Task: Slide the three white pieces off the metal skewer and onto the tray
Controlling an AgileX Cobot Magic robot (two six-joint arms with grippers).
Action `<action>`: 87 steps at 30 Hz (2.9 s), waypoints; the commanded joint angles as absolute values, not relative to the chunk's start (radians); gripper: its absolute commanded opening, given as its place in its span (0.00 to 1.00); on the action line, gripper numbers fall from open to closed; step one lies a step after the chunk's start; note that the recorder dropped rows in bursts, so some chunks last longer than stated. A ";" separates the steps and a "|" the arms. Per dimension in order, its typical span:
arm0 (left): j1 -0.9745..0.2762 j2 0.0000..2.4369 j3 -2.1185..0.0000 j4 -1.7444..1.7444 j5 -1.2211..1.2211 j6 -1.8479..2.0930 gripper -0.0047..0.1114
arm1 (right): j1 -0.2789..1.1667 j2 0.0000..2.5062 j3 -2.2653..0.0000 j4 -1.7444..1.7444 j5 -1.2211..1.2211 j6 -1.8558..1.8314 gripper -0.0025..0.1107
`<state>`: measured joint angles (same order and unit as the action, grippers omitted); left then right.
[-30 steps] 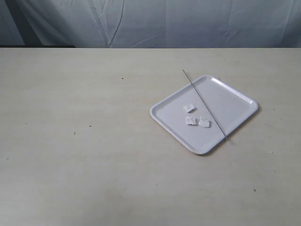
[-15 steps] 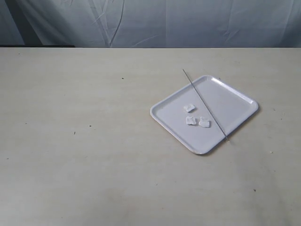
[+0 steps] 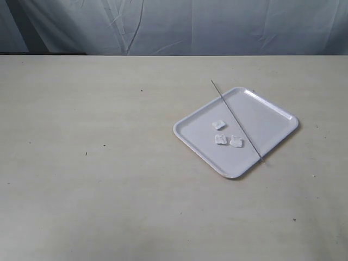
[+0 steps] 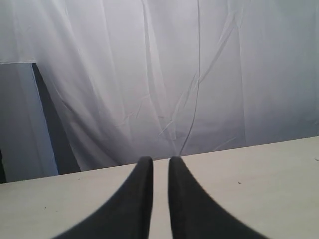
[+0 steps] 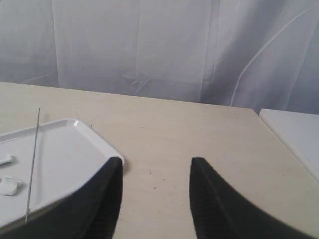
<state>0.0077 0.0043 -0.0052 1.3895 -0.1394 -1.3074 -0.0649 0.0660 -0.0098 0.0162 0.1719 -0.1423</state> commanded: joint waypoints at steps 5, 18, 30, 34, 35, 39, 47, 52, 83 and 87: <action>-0.002 0.000 0.000 1.350 -0.137 -1.348 0.15 | -0.032 0.026 0.000 0.000 0.283 -0.119 0.39; -0.002 0.000 0.000 0.323 0.219 -0.411 0.15 | -0.010 0.026 0.000 0.009 0.287 -0.041 0.37; -0.002 0.000 0.000 0.119 0.269 -0.054 0.15 | -0.010 0.026 0.000 0.009 0.287 -0.041 0.37; -0.002 0.000 0.000 0.102 0.269 -0.049 0.15 | -0.010 0.026 0.000 0.009 0.290 -0.055 0.37; -0.002 0.000 0.000 0.093 0.269 -0.049 0.15 | -0.010 0.026 0.000 0.009 0.294 -0.050 0.37; 0.005 0.000 0.000 0.079 0.269 -0.044 0.15 | -0.010 0.028 0.000 0.009 0.311 -0.006 0.37; 0.054 0.000 0.000 0.041 0.269 -0.042 0.15 | -0.010 0.028 0.000 0.009 0.311 0.000 0.37; 0.074 0.000 0.000 -0.043 0.269 0.084 0.15 | -0.010 0.028 0.000 0.009 0.311 0.000 0.37; 0.100 0.000 0.000 -0.044 0.269 0.035 0.15 | -0.010 0.028 0.000 0.012 0.311 0.000 0.02; 0.100 0.000 0.000 -0.044 0.269 0.035 0.15 | -0.010 0.028 0.000 0.012 0.311 0.000 0.02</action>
<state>0.0985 0.0043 -0.0013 -0.0481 0.2750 0.0418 -0.0132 0.0321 -0.0020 0.0112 0.3181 0.0000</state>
